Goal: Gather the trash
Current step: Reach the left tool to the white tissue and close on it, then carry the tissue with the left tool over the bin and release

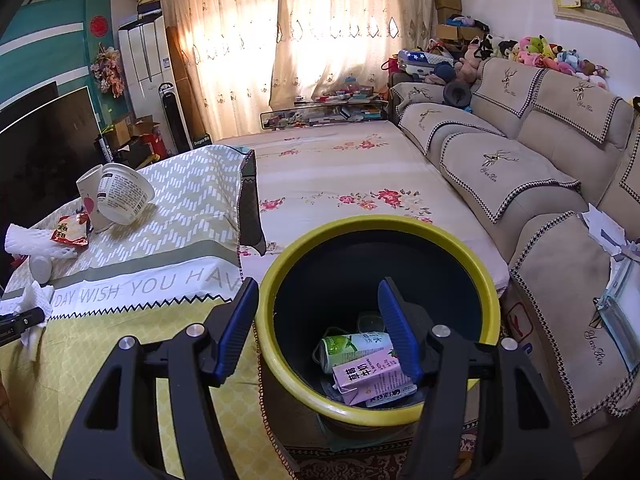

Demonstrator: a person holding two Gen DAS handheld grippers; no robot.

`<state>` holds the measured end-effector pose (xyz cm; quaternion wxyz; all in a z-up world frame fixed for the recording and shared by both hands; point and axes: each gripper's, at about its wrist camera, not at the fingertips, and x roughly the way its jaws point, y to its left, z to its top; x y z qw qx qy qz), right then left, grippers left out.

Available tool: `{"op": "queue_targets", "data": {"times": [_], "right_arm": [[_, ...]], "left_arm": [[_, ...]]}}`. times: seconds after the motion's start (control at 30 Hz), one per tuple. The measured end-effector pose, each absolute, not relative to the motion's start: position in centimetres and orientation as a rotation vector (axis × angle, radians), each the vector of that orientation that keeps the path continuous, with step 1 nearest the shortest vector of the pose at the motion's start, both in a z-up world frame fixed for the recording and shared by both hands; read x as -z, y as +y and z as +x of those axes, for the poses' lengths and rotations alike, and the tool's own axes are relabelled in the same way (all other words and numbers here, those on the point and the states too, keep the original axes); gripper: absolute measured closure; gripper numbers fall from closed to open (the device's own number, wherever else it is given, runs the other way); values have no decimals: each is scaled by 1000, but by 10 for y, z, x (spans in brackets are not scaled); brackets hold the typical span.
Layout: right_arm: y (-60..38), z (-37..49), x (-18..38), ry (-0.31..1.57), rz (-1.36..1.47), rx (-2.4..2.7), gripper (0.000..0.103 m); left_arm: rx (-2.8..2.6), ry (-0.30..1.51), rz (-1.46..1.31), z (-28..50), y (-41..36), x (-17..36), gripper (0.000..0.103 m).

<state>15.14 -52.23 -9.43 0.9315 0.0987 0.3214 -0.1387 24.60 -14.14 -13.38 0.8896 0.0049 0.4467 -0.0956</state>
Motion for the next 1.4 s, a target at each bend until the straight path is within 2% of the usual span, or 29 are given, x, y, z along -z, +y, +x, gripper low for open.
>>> {"op": "queue_targets", "data": {"times": [0.07, 0.1, 0.33, 0.63, 0.8, 1.03, 1.1, 1.13, 1.2, 1.23, 1.27, 1.4], "right_arm": [[-525, 149, 92, 650, 207, 287, 44], [-526, 148, 91, 646, 208, 289, 44], [-539, 134, 79, 603, 213, 333, 44], [-575, 110, 78, 576, 233, 436, 44], [-601, 93, 80, 563, 263, 493, 44], [-632, 75, 81, 561, 292, 544, 44], [-636, 73, 81, 562, 296, 548, 44], [-637, 72, 82, 563, 297, 551, 43], [-639, 71, 83, 568, 298, 555, 42], [-639, 71, 83, 568, 298, 555, 41], [-639, 72, 83, 571, 298, 554, 41], [-637, 75, 85, 579, 294, 546, 41]], "left_arm": [[215, 914, 12, 242, -143, 130, 88], [222, 912, 13, 241, -145, 128, 91], [349, 846, 57, 219, -181, 92, 92], [643, 796, 165, 208, -299, 55, 92], [779, 797, 242, 207, -378, 54, 91], [861, 850, 277, 225, -474, 81, 86], [867, 874, 274, 232, -489, 90, 82], [861, 878, 274, 238, -496, 99, 77], [853, 885, 272, 243, -505, 107, 59], [848, 887, 269, 245, -509, 112, 44], [844, 885, 263, 245, -509, 113, 35], [858, 865, 240, 243, -497, 107, 26]]}}
